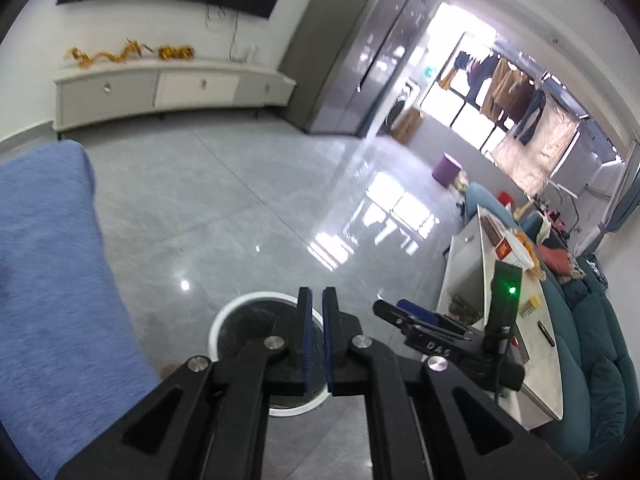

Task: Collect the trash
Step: 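Move both open grippers back to the wrapper pile, then grasp the purple bag with the left gripper while the right grasps a white plastic bag, then carry both bags over the trash bin and open both grippers, then move both open grippers back to the remaining wrappers, then grasp the clear plastic bag with the left gripper while the right grasps a purple bag, then lift both held bags up off the rug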

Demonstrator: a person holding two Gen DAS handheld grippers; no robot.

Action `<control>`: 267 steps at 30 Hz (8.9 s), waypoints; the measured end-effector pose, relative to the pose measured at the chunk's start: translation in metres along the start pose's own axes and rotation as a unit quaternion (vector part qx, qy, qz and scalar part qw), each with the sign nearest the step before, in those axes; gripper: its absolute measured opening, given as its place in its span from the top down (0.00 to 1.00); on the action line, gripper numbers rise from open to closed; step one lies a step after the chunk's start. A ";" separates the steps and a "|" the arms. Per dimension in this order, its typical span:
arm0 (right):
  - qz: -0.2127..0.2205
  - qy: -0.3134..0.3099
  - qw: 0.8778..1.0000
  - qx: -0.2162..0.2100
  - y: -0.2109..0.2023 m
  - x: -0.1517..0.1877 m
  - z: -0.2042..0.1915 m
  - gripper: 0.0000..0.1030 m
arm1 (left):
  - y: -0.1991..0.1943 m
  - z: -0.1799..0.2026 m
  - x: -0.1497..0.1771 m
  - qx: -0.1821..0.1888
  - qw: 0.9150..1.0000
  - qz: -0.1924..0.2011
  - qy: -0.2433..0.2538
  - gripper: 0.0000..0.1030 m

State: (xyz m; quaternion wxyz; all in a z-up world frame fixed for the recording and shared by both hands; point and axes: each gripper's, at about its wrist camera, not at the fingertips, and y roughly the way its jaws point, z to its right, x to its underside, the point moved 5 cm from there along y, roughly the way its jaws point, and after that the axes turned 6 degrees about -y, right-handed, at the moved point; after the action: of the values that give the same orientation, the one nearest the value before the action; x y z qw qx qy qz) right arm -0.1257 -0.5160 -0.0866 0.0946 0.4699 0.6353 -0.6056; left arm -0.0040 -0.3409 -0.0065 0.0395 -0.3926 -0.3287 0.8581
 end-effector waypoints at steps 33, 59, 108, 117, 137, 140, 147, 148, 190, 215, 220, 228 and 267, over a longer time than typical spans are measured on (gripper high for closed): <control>-0.067 -0.232 0.951 -0.194 0.066 0.007 -0.341 0.39 | -0.242 -0.311 0.080 -0.203 0.950 0.120 -0.203 0.46; -0.128 -0.183 0.927 -0.300 0.150 0.012 -0.398 0.74 | -0.177 -0.383 0.040 -0.224 0.933 0.104 -0.262 0.71; -0.029 0.012 0.997 -0.069 0.053 0.005 -0.011 0.76 | 0.074 -0.014 0.017 -0.067 0.995 -0.079 0.014 0.70; -0.068 0.048 0.996 -0.044 0.090 0.032 0.025 0.56 | 0.139 0.004 0.018 -0.048 0.992 -0.112 0.029 0.46; -0.045 0.048 0.997 -0.034 0.053 0.027 0.027 0.52 | 0.099 0.021 0.017 -0.103 0.991 -0.051 0.071 0.46; -0.039 0.047 0.998 -0.032 0.044 0.025 0.025 0.52 | 0.087 0.021 0.018 -0.103 0.991 -0.043 0.071 0.46; -0.021 0.040 0.999 -0.025 0.018 0.020 0.016 0.51 | 0.048 0.022 0.015 -0.103 0.992 -0.018 0.067 0.46; -0.018 0.038 0.999 -0.024 0.013 0.018 0.015 0.51 | 0.042 0.022 0.015 -0.103 0.992 -0.014 0.067 0.46; 0.061 -0.179 0.979 -0.080 -0.097 -0.021 -0.270 0.44 | -0.319 -0.223 0.109 -0.213 0.953 0.180 -0.119 0.46; -0.043 -0.218 0.955 -0.199 0.066 -0.024 -0.347 0.39 | -0.199 -0.330 0.033 -0.171 0.946 0.122 -0.246 0.46; -0.052 -0.223 0.945 -0.233 0.097 -0.029 -0.361 0.39 | -0.181 -0.352 0.007 -0.228 0.933 0.140 -0.239 0.44; -0.061 -0.227 0.929 -0.285 0.130 -0.031 -0.395 0.35 | -0.154 -0.382 -0.008 -0.279 0.921 0.119 -0.243 0.40; -0.060 -0.193 0.932 -0.301 0.084 -0.014 -0.377 0.65 | -0.207 -0.297 0.044 -0.212 0.946 0.128 -0.210 0.81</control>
State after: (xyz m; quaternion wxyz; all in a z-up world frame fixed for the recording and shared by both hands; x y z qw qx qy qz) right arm 0.1106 -0.2140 -0.0405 0.3158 0.2540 0.7845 -0.4693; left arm 0.1343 -0.0070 -0.0532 -0.2248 -0.2417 -0.4505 0.8295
